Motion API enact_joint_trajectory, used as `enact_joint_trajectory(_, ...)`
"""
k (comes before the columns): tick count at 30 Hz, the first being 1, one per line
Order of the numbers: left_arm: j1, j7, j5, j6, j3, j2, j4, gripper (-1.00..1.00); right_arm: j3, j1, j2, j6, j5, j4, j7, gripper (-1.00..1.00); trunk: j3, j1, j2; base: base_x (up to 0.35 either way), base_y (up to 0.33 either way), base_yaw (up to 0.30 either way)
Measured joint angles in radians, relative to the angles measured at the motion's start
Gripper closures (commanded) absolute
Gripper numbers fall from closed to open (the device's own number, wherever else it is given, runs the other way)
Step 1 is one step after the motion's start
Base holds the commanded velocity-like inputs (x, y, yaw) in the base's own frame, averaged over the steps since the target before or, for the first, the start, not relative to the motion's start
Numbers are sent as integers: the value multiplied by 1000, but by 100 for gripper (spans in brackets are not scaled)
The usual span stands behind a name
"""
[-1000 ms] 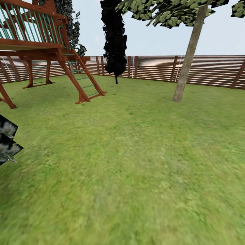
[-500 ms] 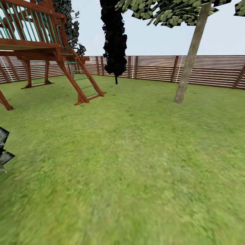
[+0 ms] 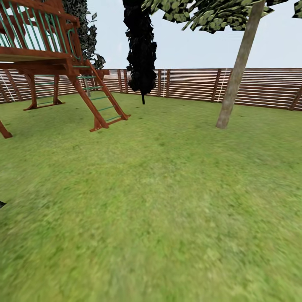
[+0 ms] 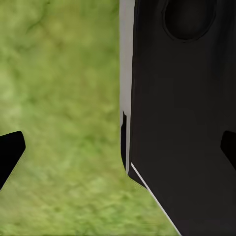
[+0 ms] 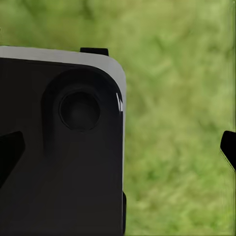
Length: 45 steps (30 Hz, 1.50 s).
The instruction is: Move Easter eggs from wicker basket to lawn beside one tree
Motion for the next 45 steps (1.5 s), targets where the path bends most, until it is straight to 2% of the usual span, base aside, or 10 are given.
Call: enact_joint_trajectory(45, 0, 1, 0, 0, 0, 0, 0, -100, -1, 0, 1, 0, -1, 0, 0, -100, 0, 0, 0, 322, 0, 0)
